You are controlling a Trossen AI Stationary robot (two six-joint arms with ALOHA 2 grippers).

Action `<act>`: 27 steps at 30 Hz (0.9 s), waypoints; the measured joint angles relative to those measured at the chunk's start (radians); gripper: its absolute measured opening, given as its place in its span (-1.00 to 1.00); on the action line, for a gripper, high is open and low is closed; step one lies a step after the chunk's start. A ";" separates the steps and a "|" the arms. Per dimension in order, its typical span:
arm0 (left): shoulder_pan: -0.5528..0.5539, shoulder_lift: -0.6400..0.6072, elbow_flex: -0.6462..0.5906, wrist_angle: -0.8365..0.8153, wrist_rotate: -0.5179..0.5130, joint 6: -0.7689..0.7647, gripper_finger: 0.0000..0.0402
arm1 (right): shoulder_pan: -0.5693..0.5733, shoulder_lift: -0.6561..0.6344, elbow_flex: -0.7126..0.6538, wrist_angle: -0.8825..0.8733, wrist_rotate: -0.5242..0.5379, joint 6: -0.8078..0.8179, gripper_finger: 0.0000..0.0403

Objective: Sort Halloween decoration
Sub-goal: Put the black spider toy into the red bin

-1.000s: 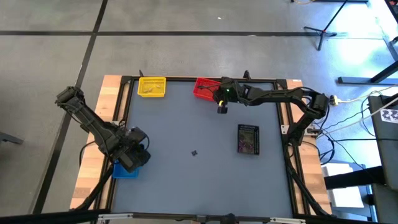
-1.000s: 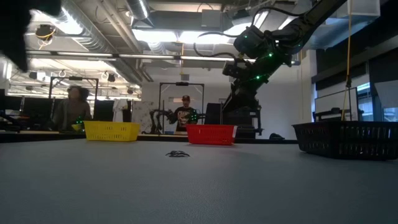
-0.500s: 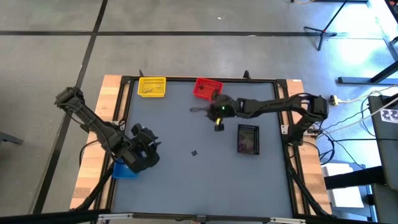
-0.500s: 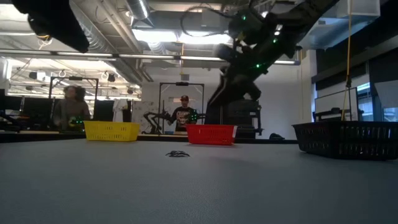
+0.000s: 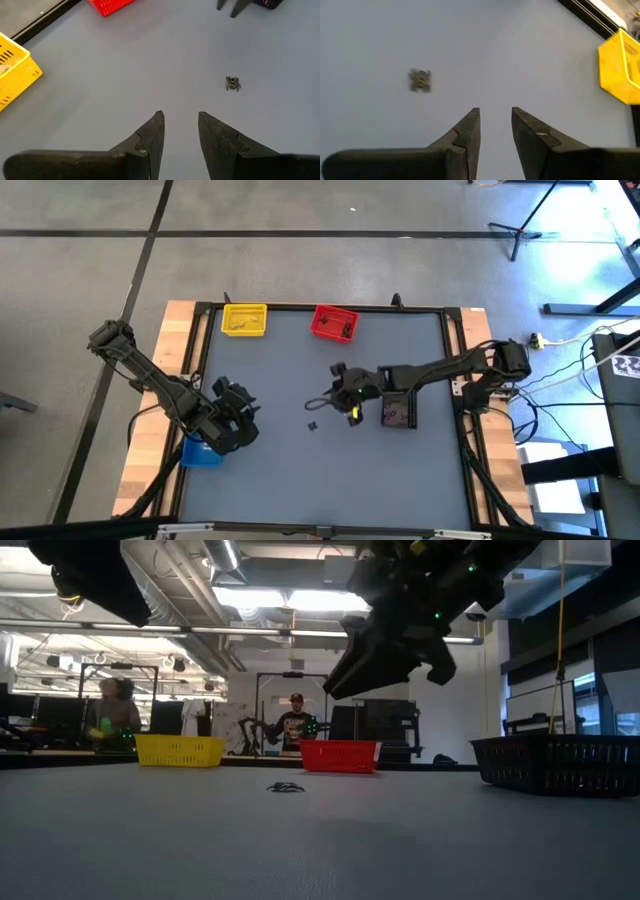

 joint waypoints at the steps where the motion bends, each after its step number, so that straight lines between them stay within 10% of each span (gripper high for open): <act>1: 0.000 0.000 0.000 0.001 0.000 0.000 -0.44 | 0.010 0.000 0.000 0.000 0.000 0.000 -0.45; 27: 0.000 -0.001 0.000 0.025 0.001 0.001 -0.44 | 0.047 0.173 0.001 0.248 -0.209 0.302 -0.09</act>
